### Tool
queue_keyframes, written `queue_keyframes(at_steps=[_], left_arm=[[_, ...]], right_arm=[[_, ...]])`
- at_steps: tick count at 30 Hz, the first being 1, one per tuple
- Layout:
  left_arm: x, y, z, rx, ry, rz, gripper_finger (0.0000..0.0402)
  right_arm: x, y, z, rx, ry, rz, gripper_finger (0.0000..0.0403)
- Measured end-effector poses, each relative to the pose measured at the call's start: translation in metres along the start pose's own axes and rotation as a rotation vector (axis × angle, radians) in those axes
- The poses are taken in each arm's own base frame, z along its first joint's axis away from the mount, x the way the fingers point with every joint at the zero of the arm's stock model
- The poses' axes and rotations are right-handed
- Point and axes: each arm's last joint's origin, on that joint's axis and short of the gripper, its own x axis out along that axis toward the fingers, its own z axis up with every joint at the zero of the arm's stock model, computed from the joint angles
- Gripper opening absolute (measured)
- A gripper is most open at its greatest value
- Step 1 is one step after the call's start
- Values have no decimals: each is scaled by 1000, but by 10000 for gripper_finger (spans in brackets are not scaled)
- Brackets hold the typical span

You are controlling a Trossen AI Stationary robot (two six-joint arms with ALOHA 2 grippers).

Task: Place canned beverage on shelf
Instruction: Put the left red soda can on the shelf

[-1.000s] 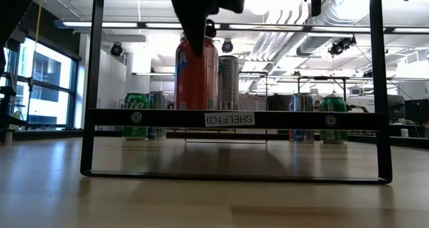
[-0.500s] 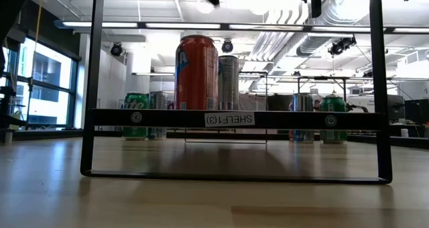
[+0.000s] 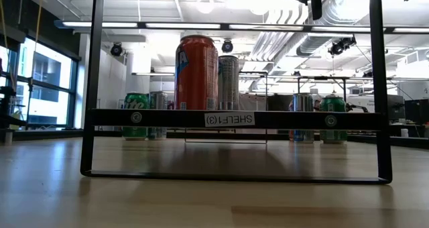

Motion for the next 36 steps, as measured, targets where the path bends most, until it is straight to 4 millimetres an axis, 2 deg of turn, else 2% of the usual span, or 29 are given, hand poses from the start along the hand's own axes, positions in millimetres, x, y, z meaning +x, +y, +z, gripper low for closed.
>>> queue_keyframes(at_steps=[6,14,21,28,36], left_arm=[[-23,4,-37,-128,-243,9,333],[-69,14,-75,-245,-546,196,333],[-78,18,-107,-256,-601,229,333],[-86,17,-114,-201,-693,36,333],[-90,19,-115,-193,-701,36,333]], right_arm=[[0,0,0,1,-1,0,0],[0,0,0,2,-3,1,0],[0,0,0,11,-3,1,0],[0,0,0,-4,1,0,0],[0,0,-1,-13,5,-1,0]])
